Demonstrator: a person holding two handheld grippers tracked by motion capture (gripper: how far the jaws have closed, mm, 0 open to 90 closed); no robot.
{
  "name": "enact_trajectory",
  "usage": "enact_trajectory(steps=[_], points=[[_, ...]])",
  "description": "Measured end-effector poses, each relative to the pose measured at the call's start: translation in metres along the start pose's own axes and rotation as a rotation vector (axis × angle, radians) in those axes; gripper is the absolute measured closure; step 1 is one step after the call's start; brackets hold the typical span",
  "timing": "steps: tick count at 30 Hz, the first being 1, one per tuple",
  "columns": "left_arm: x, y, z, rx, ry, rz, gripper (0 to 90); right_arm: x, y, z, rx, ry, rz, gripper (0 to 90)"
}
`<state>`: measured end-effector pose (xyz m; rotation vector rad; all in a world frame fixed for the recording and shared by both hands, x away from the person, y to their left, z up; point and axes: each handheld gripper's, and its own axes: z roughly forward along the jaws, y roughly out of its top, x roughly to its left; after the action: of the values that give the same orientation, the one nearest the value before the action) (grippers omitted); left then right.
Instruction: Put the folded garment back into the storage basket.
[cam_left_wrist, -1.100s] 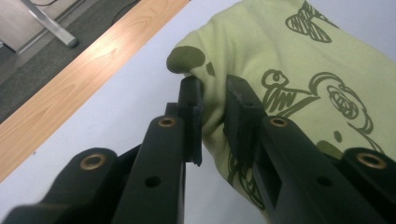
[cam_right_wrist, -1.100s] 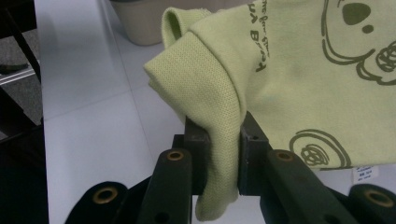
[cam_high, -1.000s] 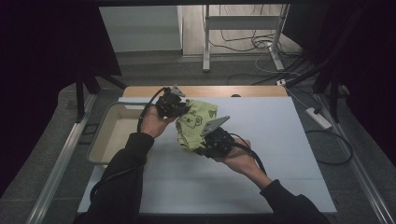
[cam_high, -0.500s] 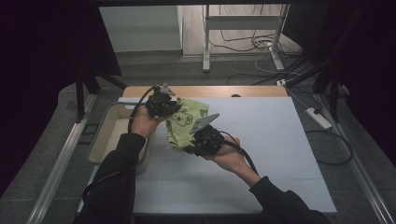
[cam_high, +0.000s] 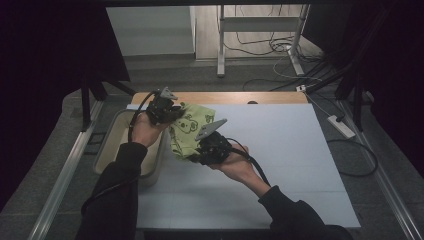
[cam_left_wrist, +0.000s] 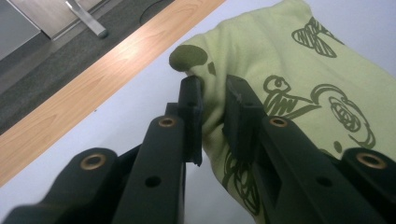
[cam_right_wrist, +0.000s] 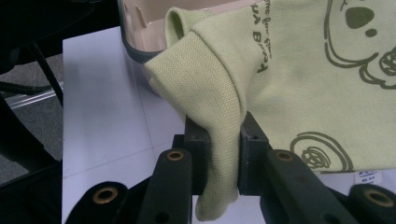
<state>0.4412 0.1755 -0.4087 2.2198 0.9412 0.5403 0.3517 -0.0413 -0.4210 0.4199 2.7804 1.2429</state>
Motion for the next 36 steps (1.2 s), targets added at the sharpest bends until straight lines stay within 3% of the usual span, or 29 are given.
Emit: enact_trajectory(steps=[19,36], points=[[0.020,-0.017,-0.019,-0.009,0.031,-0.055,78.6,0.005,0.018,0.020,-0.029,0.037,0.006,77.6],[0.040,-0.037,-0.038,-0.023,0.062,-0.120,81.4,0.017,0.039,0.042,-0.022,0.039,-0.039,77.6]])
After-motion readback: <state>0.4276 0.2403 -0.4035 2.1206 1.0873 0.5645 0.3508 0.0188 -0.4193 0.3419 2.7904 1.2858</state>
